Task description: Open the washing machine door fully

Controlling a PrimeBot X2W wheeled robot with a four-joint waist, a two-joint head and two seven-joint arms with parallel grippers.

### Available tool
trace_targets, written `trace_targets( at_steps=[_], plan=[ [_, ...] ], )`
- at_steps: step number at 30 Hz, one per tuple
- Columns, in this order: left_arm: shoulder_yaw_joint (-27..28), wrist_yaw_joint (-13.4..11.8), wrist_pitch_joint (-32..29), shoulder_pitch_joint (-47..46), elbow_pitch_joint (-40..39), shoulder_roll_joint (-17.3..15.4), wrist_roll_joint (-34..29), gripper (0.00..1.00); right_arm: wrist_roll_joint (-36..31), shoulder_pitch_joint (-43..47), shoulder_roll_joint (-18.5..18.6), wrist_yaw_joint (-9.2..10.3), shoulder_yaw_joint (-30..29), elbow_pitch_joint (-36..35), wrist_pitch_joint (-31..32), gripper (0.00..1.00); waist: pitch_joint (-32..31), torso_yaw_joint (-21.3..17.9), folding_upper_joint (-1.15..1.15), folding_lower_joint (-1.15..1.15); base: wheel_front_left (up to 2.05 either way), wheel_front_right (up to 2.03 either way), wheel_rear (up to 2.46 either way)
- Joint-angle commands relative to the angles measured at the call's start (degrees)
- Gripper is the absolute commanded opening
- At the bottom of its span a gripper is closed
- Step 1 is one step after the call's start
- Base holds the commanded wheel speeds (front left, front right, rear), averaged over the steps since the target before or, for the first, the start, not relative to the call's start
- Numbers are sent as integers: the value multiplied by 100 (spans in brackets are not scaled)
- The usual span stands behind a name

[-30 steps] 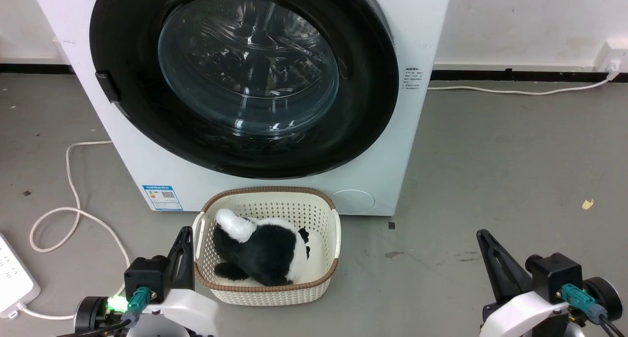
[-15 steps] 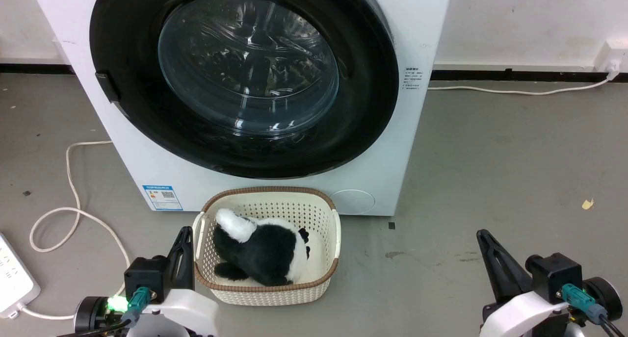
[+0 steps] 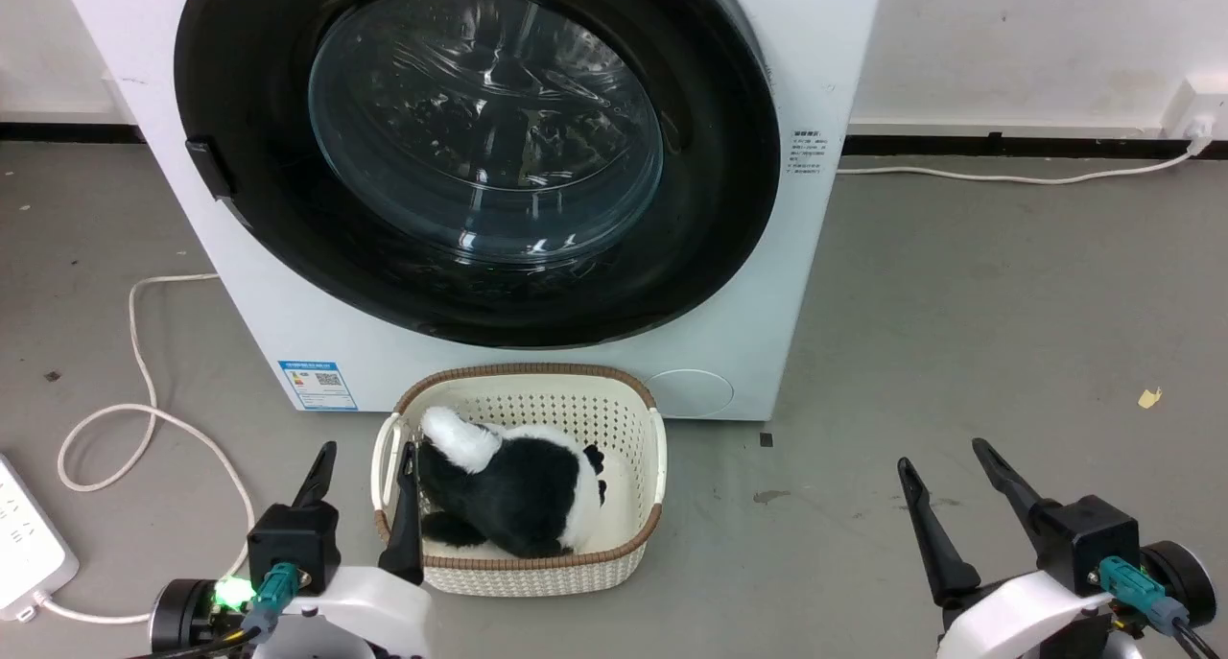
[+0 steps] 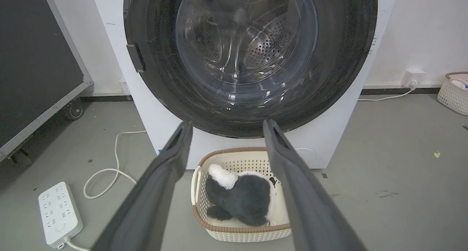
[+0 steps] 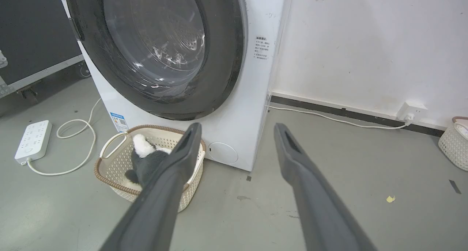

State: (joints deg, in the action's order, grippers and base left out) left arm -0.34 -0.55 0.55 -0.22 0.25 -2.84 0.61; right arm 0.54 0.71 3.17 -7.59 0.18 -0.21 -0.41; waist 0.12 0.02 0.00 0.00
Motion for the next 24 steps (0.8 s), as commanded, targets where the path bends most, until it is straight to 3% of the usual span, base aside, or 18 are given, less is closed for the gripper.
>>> trace_targets(
  at_steps=[1,18,20,24],
  plan=[
    [-35,-47,62,5,-5,-3,-25,100,26,8,-2,1,5,-13,-82,100,7,4,0,0,0,0,0],
    [-206,-191,254,-17,-32,-32,-38,100,66,-12,42,2,57,-68,-273,100,90,64,0,0,0,0,0],
    [-230,-211,277,-29,-38,-35,-39,100,99,-35,55,2,55,-62,-296,0,115,77,0,0,0,0,0],
    [-282,-252,325,-59,-53,-40,-40,100,189,-111,104,2,50,-67,-344,0,181,109,0,0,0,0,0]
  ],
)
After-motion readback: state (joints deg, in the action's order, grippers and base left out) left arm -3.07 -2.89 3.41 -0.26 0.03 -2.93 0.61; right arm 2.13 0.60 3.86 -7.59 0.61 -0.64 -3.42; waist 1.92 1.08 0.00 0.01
